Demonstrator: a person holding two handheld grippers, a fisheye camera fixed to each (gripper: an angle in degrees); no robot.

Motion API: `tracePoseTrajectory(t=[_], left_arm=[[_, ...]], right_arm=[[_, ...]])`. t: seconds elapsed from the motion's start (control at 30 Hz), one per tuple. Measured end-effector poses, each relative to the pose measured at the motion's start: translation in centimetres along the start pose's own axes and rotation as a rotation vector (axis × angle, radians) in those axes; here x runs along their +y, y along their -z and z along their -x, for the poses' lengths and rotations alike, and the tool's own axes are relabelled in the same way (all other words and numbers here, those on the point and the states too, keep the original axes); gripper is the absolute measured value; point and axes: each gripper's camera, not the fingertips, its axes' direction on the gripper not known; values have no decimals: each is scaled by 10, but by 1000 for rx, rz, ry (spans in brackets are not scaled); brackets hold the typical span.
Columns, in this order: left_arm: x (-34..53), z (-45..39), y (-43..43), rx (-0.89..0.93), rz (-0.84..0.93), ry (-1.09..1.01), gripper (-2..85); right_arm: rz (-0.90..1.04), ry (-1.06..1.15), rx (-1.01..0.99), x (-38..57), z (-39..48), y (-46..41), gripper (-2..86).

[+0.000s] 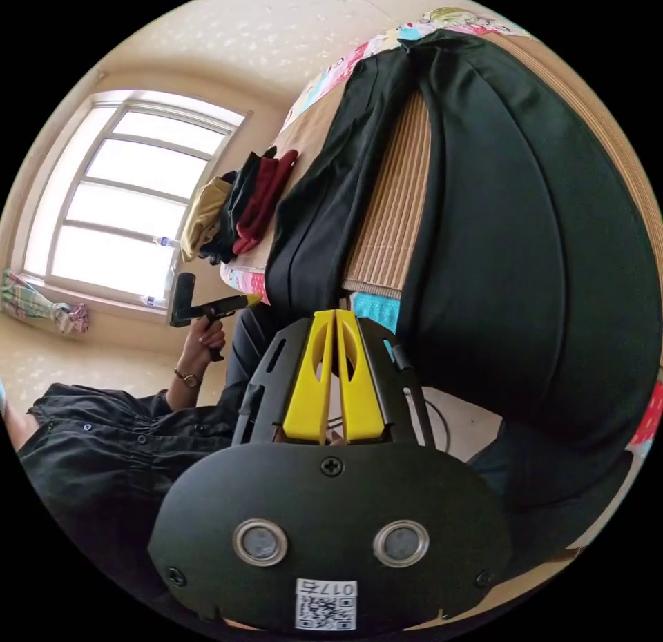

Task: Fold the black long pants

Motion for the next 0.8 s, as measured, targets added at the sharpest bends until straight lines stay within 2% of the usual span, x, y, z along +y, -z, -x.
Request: tracePoseTrajectory(t=[0.1, 0.27, 0.4, 0.5, 0.53, 0.67, 0.7, 0.77, 0.8], left_arm=[[5, 0, 6, 89, -87, -19, 85], [-10, -2, -1, 34, -77, -27, 99], [-19, -10, 1, 112, -139, -76, 86], [-30, -1, -23, 14, -40, -26, 43], [-32, 3, -35, 12, 19, -16, 4], [-25, -7, -39, 86, 101, -79, -8], [-19, -15, -40, 92, 124, -139, -8], [-11, -16, -47, 62, 166, -162, -8], [-4, -11, -51, -33, 164, -129, -6]], right_arm=[[-56, 42, -11, 5, 14, 13, 24], [7, 101, 7, -22, 45, -1, 63], [-73, 106, -56, -31, 62, 6, 68], [-132, 94, -135, -32, 64, 12, 62], [-137, 92, -137, -32, 65, 11, 59], [-355, 125, -206, -3, 60, 44, 26], [-389, 120, -191, 2, 58, 52, 23], [-476, 52, 6, 23, 50, 80, 15], [-477, 28, 71, 26, 49, 86, 15]])
